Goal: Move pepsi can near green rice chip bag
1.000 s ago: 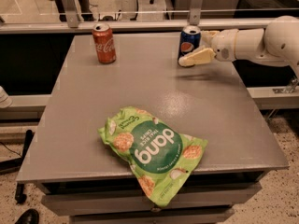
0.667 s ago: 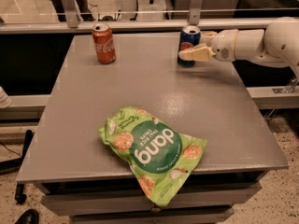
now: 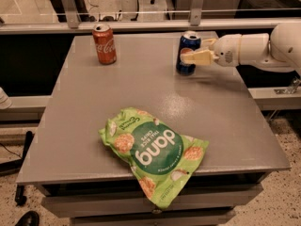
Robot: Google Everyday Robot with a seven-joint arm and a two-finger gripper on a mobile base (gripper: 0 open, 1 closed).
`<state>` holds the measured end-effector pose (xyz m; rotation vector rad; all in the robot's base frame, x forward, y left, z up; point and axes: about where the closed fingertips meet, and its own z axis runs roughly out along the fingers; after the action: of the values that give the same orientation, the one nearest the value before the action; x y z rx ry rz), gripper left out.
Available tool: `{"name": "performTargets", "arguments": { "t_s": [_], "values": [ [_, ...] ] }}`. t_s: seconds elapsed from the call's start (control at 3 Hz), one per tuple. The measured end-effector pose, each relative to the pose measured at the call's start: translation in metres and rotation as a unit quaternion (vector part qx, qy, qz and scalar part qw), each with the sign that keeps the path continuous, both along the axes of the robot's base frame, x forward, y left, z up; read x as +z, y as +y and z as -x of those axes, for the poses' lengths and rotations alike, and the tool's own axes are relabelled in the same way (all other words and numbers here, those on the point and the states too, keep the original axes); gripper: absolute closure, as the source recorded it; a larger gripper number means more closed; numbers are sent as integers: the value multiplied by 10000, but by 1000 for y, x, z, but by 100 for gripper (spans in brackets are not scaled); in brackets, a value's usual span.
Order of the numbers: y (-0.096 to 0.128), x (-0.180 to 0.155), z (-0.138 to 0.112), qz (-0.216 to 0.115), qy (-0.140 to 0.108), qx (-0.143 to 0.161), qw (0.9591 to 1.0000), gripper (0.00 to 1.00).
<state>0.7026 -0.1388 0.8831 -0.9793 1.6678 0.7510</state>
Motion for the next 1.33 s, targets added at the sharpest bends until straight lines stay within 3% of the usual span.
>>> {"name": "performTargets", "arguments": {
  "t_s": [0.33,0.67,1.33],
  "values": [
    [3,2,38,-125,321,387,9987,100],
    [-3,-1,82,-169,653,789,9946,100],
    [-27,-9,157,-141,1098,1146,9872,100]
  ]
}}
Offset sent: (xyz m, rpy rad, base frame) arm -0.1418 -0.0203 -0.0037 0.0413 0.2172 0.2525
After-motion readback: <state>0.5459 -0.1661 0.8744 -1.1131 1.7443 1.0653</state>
